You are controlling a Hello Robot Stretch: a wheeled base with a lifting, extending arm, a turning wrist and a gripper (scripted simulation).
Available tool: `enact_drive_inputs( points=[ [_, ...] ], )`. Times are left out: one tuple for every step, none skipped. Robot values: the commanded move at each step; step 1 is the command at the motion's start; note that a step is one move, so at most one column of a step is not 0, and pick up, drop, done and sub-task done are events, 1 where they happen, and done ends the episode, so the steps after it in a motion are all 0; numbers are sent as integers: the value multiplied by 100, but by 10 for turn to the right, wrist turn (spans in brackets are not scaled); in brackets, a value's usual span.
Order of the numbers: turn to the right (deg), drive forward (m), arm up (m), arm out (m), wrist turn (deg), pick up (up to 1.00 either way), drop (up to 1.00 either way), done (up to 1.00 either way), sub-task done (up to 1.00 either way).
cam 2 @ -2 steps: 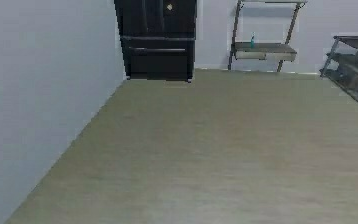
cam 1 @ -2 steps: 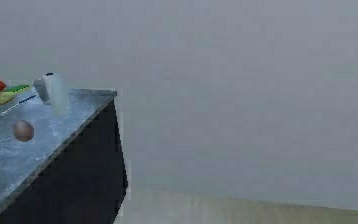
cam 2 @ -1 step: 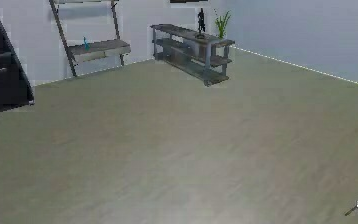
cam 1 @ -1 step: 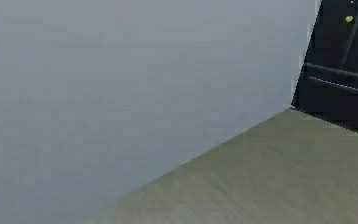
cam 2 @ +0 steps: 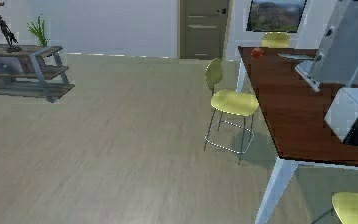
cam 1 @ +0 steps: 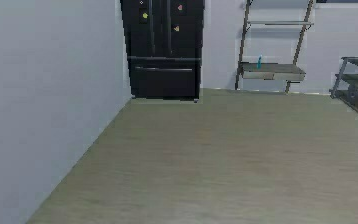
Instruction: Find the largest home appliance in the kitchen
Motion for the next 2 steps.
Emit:
enact_drive_inputs(
  points=[
    [60,0,0,0,0,0,0,0,0],
    [0,100,0,0,0,0,0,0,0]
  ],
)
